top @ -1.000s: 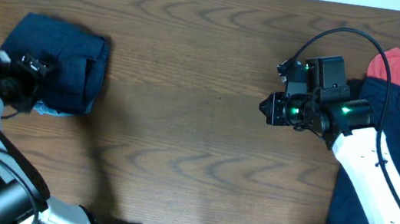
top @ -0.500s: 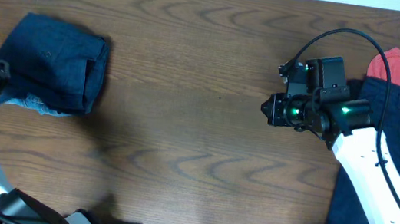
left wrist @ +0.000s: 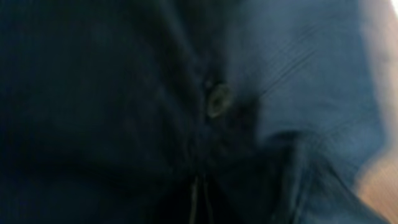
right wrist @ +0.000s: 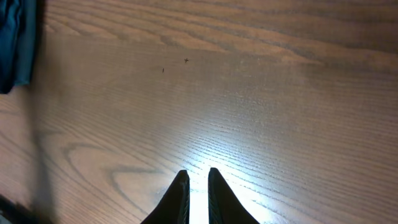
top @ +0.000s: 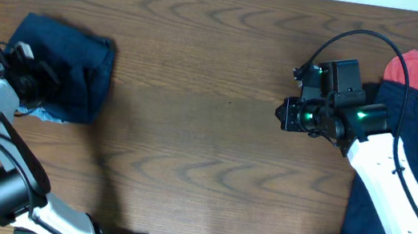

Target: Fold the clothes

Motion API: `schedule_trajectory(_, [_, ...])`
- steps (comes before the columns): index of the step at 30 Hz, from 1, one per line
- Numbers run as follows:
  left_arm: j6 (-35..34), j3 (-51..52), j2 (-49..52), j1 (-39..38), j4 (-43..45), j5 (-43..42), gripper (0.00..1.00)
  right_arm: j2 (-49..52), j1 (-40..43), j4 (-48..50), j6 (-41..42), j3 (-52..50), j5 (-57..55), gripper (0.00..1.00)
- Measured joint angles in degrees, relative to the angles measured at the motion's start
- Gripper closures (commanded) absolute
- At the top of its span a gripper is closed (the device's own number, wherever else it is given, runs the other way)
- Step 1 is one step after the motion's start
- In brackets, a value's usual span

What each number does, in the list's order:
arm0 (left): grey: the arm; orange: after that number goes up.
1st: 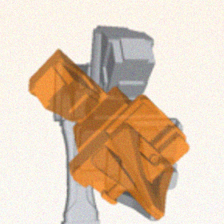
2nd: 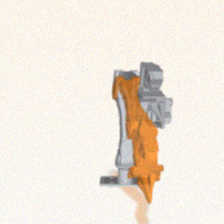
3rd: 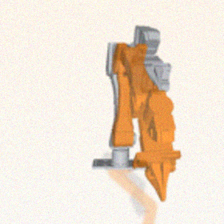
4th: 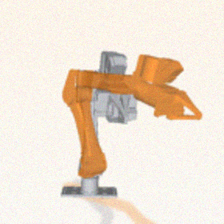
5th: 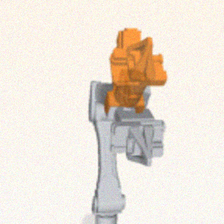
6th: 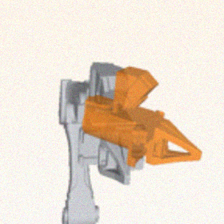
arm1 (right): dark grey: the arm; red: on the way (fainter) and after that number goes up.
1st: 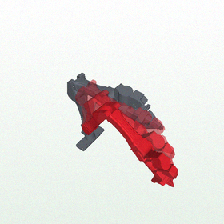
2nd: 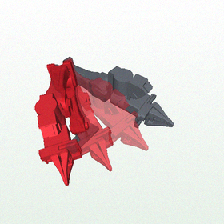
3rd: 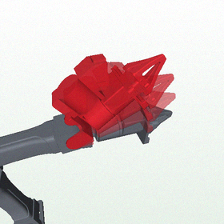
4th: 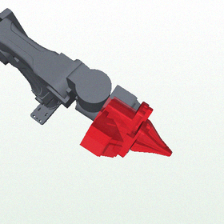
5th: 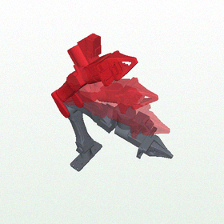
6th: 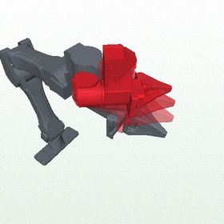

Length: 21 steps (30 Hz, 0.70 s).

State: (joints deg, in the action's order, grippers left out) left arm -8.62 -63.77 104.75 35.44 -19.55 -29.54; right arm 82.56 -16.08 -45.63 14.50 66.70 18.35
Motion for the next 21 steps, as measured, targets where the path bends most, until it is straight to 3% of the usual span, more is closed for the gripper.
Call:
schedule_trajectory(1, [-0.31, 0.0, 0.31, 0.07, -0.44, 0.39, 0.72, 0.0, 0.0, 0.0, 0.07, 0.0, 0.0, 0.89])
schedule_trajectory(3, [-0.28, -0.24, 0.15, -0.07, -0.68, 0.7, 0.39, 0.0, 0.0, 0.0, 0.15, 0.0, 0.0, 0.9])
schedule_trajectory(5, [-0.55, -0.52, -0.22, -0.28, -0.24, 0.63, 0.26, 0.0, 0.0, 0.0, 0.17, 0.0, -0.02, 0.9])
schedule_trajectory(8, [-0.5, -0.9, -0.57, -0.24, 0.39, -1.2, 0.21, 0.0, 0.0, 0.0, 0.17, 0.0, -0.02, 0.9])
schedule_trajectory(13, [-0.52, -1.27, -1.14, 0.52, -0.2, -10.03, 0.2, 0.0, 0.0, 0.0, 0.17, 0.0, -0.02, 0.92])
schedule_trajectory(21, [5.51, -3.1, -14.05, -3.96, -12.33, -19.74, 0.1, -2.25, -0.17, -0.37, 1.29, 0.0, -2.32, 0.94])
